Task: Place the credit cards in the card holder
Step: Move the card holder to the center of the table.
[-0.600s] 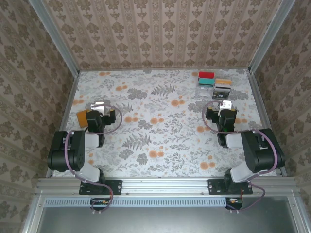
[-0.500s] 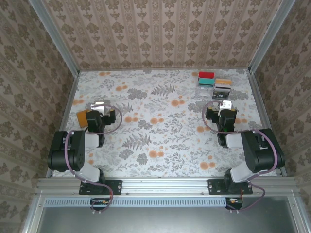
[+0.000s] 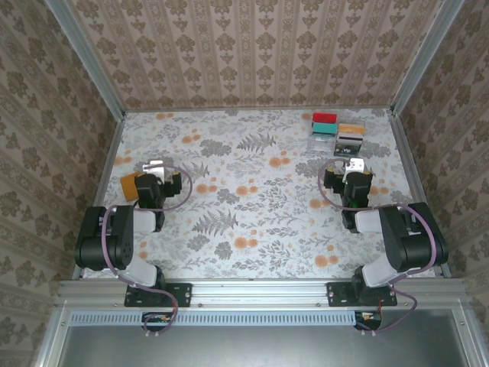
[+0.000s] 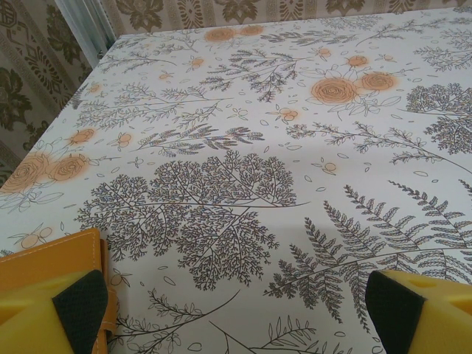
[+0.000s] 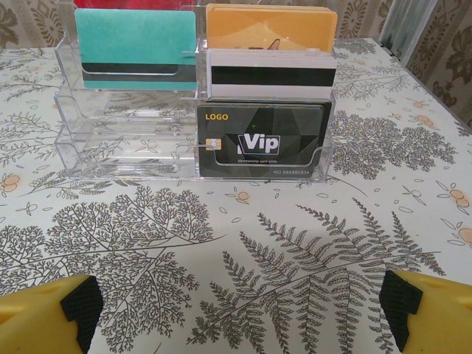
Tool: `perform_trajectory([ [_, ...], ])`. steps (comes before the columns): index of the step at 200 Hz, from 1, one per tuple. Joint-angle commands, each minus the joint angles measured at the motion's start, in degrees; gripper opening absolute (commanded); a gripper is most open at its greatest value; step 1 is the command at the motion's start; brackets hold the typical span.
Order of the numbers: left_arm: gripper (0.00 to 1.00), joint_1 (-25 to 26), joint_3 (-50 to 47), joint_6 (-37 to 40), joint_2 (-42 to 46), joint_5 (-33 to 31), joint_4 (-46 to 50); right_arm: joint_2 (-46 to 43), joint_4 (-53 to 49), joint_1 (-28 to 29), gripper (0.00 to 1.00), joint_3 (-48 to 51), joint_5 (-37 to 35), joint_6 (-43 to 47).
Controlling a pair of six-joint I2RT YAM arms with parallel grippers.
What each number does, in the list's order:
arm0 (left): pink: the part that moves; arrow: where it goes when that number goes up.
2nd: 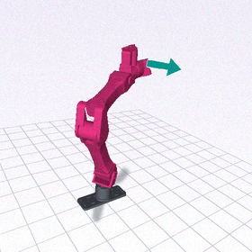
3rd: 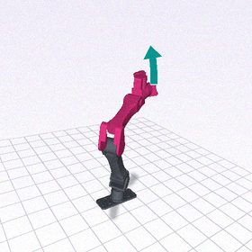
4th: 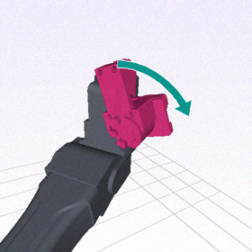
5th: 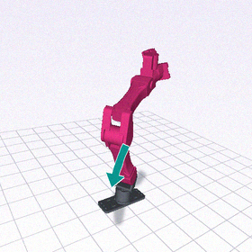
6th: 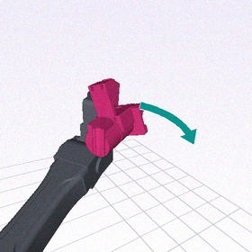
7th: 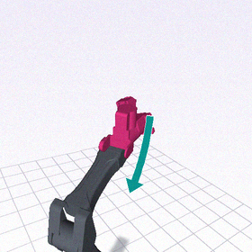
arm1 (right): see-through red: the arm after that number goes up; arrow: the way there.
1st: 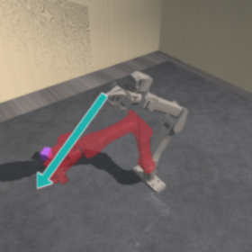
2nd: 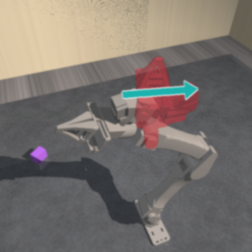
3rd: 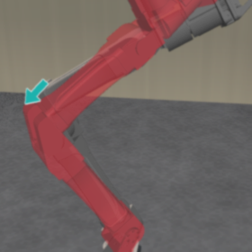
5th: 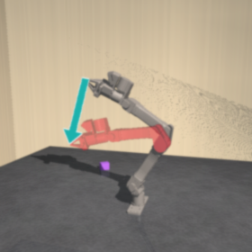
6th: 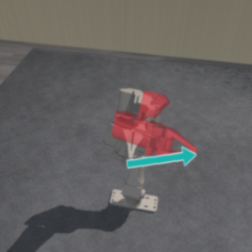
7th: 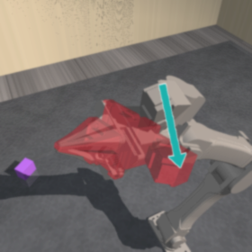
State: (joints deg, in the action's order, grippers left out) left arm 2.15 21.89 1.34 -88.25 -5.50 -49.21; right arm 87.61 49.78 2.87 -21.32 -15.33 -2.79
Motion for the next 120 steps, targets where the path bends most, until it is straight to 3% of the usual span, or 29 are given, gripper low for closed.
perform_trajectory([
  [1,1.00,-0.44,1.01,1.12,0.21,1.12,-0.39,-0.04,1.29,-0.04,1.00,-0.92,0.94,-0.73],
  [38,1.00,0.44,-1.79,2.08,1.20,0.99,-4.75,-0.73,2.25,1.50,1.00,-0.17,2.10,1.89],
  [68,1.00,0.24,-5.01,-1.09,9.10,-5.91,-3.45,-4.68,3.02,1.89,1.00,1.86,2.95,2.73],
  [86,1.00,-0.37,-4.18,-2.22,15.96,-5.02,3.90,-12.90,-13.73,2.13,1.00,-2.70,3.66,0.94],
  [120,1.00,-2.46,9.27,-14.16,23.42,-10.51,33.33,-23.17,-49.62,2.15,1.00,-16.15,2.37,-14.57],
])
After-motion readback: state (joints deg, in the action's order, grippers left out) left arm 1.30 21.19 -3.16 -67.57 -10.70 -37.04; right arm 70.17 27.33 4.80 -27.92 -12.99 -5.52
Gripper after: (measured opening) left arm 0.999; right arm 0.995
